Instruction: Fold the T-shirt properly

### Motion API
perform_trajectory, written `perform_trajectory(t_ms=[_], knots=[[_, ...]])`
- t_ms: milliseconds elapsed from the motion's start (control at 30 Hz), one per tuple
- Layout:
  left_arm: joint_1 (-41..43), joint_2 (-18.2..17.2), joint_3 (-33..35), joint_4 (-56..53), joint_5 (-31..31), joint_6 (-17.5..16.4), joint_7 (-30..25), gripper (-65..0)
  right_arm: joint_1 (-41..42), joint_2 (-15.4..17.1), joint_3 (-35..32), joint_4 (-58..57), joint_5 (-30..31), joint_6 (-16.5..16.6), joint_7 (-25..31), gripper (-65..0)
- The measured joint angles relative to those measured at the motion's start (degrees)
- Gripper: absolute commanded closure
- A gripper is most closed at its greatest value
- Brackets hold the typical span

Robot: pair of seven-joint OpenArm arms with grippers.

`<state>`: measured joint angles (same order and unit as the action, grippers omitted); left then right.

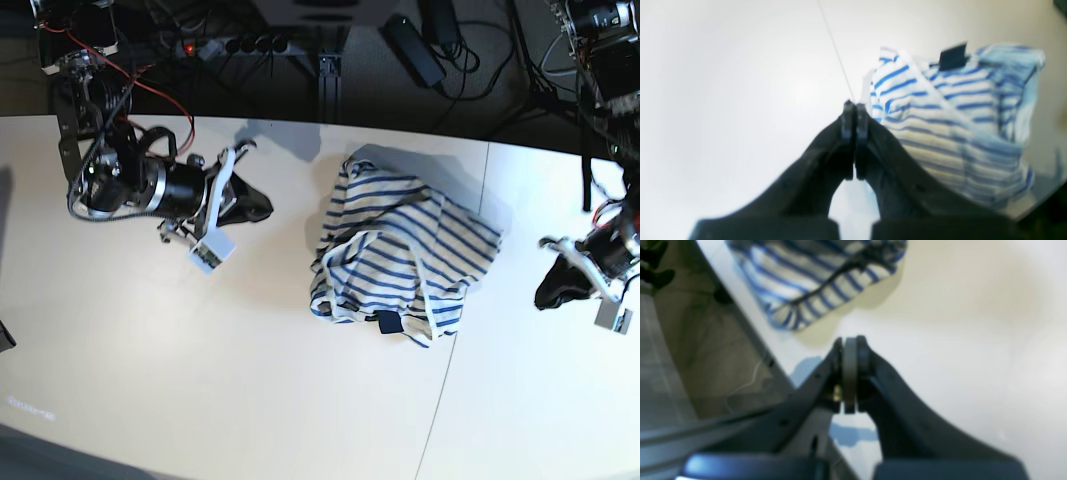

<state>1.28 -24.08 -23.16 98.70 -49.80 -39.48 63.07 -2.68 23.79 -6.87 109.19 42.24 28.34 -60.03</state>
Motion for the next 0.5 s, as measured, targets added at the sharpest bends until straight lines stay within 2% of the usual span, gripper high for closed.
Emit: perform_trajectory(t_ms=[133,300,500], knots=[[9.94,0.13,-5.44,5.57,-0.2,0.0,0.24,0.0,-9.51,2.12,6.03,3.89,0.87,0.0,-0.22,0.0],[20.39,0.11,-11.21,7.72,-1.2,0.11,-0.39,0.0,-21.0,2.58,13.92,7.61,2.34,0.02,-0.02,0.0],[31.56,0.13,-13.46,7.67,-0.2,-0.02,-1.55,0.0,-33.97,2.56,16.61,7.98,1.25,0.02,0.09,0.0]])
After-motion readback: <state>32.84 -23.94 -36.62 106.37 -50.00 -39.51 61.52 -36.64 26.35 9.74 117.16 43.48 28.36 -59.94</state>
